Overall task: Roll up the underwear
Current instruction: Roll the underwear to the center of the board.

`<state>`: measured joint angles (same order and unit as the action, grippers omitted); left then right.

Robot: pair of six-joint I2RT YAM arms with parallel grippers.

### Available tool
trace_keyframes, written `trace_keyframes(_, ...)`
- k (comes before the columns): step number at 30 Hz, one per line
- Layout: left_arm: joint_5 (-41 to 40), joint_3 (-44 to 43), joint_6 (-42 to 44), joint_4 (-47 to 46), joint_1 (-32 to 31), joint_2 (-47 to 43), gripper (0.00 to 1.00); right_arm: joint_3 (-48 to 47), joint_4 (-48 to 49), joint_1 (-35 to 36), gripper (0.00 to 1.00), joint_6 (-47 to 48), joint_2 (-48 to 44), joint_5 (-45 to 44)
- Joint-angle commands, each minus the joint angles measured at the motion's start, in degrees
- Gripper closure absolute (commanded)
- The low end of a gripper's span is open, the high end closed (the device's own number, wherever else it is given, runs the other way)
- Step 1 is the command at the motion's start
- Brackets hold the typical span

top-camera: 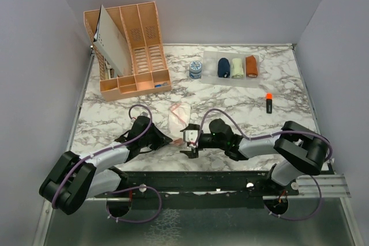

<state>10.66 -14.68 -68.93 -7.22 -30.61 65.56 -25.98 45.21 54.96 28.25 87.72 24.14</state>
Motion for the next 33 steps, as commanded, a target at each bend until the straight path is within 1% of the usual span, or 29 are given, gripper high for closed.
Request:
trace_keyframes(1,-0.23,-1.45,0.71,1.39,-0.06,-0.85,0.96,-3.71,-5.55,2.92,0.18,14.59,5.35,-2.61)
trace_keyframes(6,-0.42,-1.41,0.81,2.06,-0.06,-1.43,0.96,-5.65,-5.9,3.48,0.2,14.86,9.15,-3.41)
trace_keyframes(11,-0.43,-1.57,0.96,2.31,-0.06,-1.5,0.96,-6.38,-6.05,3.49,0.31,14.62,12.18,-3.6)
trace_keyframes(16,-0.56,-1.67,0.99,2.43,-0.06,-1.46,0.96,-5.81,-3.07,3.82,0.44,14.03,13.87,-4.35)
trace_keyframes(17,-0.58,-1.67,0.99,2.44,-0.06,-1.4,0.96,-5.82,-2.77,3.88,0.5,14.06,14.13,-4.69)
trace_keyframes(20,-0.56,-1.71,0.98,2.54,-0.06,-1.23,0.96,-6.06,-2.5,3.9,0.59,13.72,15.02,-5.58)
trace_keyframes(22,-0.62,-1.63,0.96,2.5,-0.06,-1.28,0.96,-5.84,-2.04,3.92,0.64,13.31,15.19,-5.86)
trace_keyframes(24,-0.7,-1.67,0.99,2.57,-0.06,-1.23,0.96,-5.21,-0.38,3.91,0.67,12.49,15.09,-6.26)
trace_keyframes(26,-0.72,-1.6,0.98,2.65,-0.06,-1.23,0.96,-4.37,1.38,3.93,0.72,11.59,14.82,-6.4)
trace_keyframes(27,-0.79,-1.59,0.92,2.63,-0.06,-1.19,0.96,-4.09,1.87,3.88,0.76,11.06,14.66,-6.42)
trace_keyframes(29,-0.9,-1.58,0.83,2.68,-0.06,-1.13,0.96,-3.5,2.61,3.9,0.87,9.65,14.16,-6.15)
trace_keyframes(30,-1.05,-1.58,0.81,2.76,-0.06,-1.29,0.95,-3.04,3.38,3.92,0.91,8.22,13.96,-6.23)
trace_keyframes(31,-1.25,-1.58,0.81,2.89,-0.06,-1.54,0.89,-2.5,4.61,3.93,0.94,5.85,13.81,-6.5)
trace_keyframes(32,-1.56,-1.63,0.88,3.17,-0.06,-2.04,0.81,-1.83,5.79,3.88,0.99,3.7,13.72,-6.51)
trace_keyframes(33,-1.98,-1.62,0.97,3.53,-0.06,-2.63,0.75,-1.27,7.23,3.84,0.99,1.02,13.81,-6.39)
